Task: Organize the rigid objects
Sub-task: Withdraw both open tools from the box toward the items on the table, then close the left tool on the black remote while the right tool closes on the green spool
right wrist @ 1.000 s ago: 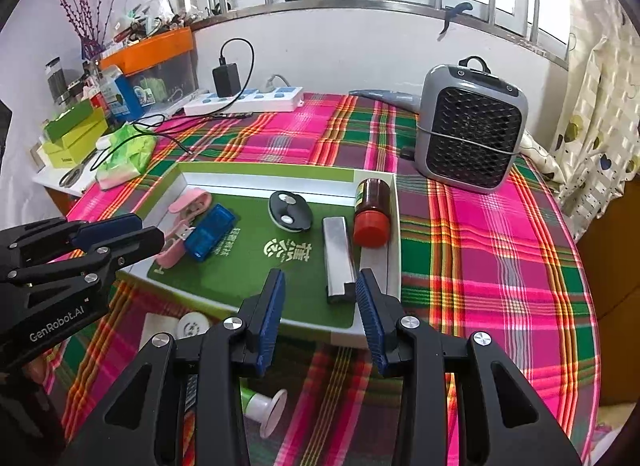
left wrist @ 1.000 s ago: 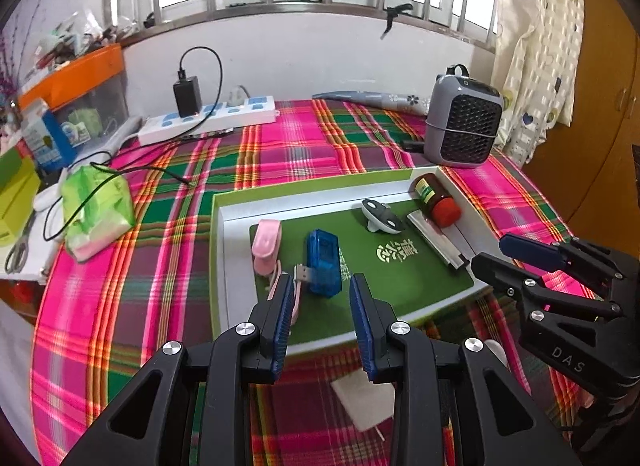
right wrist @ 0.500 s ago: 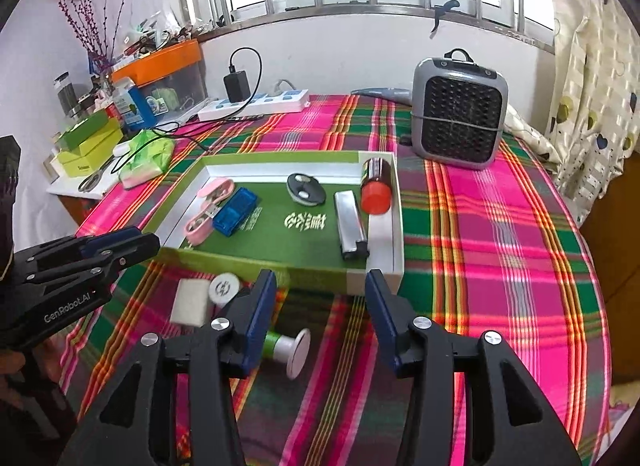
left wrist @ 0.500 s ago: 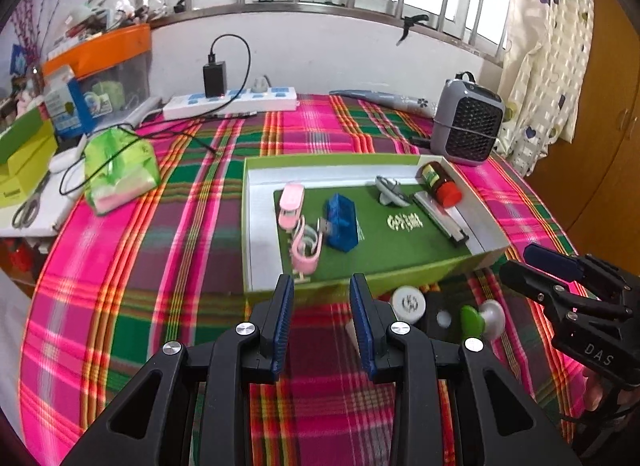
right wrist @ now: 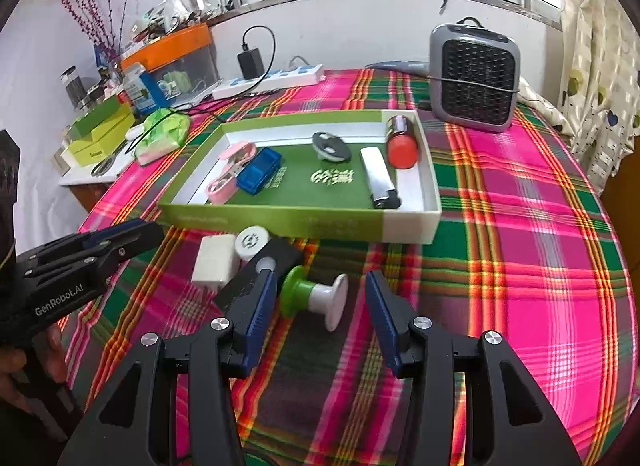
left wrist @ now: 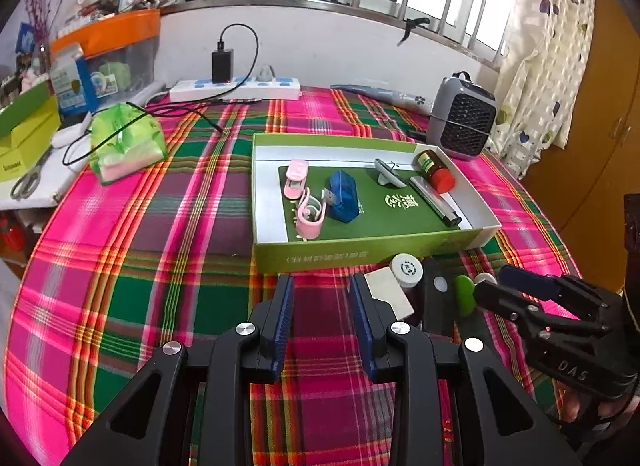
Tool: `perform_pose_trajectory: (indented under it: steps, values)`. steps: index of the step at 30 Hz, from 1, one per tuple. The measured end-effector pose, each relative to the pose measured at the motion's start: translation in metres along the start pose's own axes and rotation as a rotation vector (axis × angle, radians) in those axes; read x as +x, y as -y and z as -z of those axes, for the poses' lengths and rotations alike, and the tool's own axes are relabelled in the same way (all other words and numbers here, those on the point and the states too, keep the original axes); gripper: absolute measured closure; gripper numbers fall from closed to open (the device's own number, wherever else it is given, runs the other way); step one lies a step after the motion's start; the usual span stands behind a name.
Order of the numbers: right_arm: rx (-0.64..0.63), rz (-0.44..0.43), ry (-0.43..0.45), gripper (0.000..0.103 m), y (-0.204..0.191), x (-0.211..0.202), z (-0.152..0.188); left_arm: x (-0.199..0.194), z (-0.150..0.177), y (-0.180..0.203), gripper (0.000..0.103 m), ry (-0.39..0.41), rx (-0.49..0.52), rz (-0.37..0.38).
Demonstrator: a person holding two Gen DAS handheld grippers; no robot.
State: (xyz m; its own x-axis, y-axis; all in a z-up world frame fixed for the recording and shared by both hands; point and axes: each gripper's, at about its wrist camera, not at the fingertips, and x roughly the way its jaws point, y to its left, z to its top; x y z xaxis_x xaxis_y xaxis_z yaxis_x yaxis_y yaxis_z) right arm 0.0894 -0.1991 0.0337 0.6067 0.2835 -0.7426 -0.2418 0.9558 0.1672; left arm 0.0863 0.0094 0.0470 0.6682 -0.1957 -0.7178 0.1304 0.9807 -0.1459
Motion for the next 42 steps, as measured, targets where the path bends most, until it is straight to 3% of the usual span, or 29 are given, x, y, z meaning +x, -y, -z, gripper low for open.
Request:
perform_pose_trajectory:
  steps: [11,19,21,23,27,42]
  values:
    - [-0.016,0.079,-0.034,0.055,-0.007,0.014,0.002,-0.002,0.006,0.000,0.075,-0.009,0.011,0.035]
    - [-0.007,0.085,-0.041,0.055,-0.006,0.017,0.001,-0.001,0.007,0.002,0.075,-0.022,0.019,0.051]
    - [-0.017,0.086,-0.035,0.058,-0.008,0.017,0.001,-0.001,0.007,0.003,0.075,-0.023,0.019,0.052]
    - [-0.021,0.078,-0.034,0.069,-0.008,0.016,0.001,-0.001,0.007,0.005,0.075,-0.025,0.022,0.055]
    - [-0.034,0.081,-0.031,0.069,-0.009,0.015,0.002,0.001,0.006,0.009,0.075,-0.034,0.030,0.060]
    - [0.010,0.068,0.032,0.069,0.010,-0.010,0.004,0.015,0.001,0.057,0.075,-0.091,0.159,0.112]
